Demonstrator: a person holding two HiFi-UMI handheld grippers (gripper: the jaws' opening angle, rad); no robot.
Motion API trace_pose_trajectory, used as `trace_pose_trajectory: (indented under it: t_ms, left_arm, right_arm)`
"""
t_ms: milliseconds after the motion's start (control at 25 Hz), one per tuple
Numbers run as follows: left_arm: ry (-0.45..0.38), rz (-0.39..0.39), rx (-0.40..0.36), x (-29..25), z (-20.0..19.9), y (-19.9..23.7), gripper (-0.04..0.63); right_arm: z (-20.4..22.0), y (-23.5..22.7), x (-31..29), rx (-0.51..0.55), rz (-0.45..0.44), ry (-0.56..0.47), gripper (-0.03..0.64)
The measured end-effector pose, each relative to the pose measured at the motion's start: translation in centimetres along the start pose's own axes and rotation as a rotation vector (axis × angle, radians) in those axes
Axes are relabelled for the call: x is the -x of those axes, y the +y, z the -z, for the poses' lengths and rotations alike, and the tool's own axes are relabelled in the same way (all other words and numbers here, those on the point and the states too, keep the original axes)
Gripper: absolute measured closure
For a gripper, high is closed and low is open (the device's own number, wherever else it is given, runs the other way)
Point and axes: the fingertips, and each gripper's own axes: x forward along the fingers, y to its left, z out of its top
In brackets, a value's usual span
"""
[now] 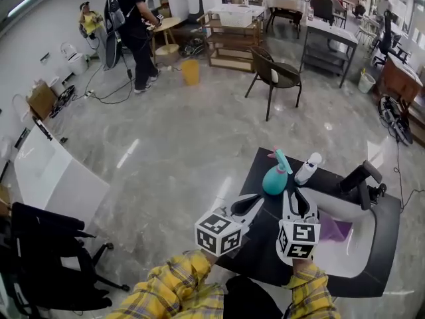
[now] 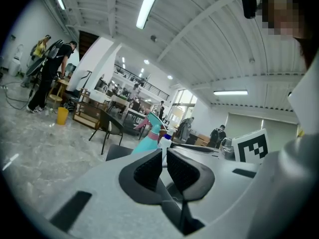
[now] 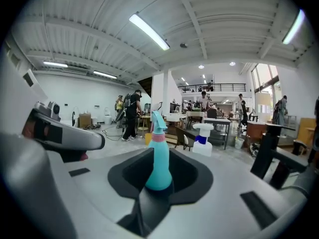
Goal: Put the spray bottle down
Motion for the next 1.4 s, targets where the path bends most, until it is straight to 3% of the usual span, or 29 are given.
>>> trace_pose_trajectory:
  t_ms: [400, 880, 1400]
  left_arm:
    - [0.039, 0.035, -0.019, 2.5, 2.8, -2.6, 0.568]
    - [0.066, 0.088, -0.072, 5.5, 4.3, -6.1, 0.568]
    - [0.047, 0.092, -0.027, 9.7, 6.6, -8.3, 0.568]
  right_arm:
    - [2.7, 2.0, 6.4, -0.074, 0.004, 0.046, 0.594]
    - [4.4, 4.3, 11.4, -0.109, 0.002, 0.081, 0.611]
    - [5.6, 7.3, 16.4, -0.103, 0.009, 0.08, 0.611]
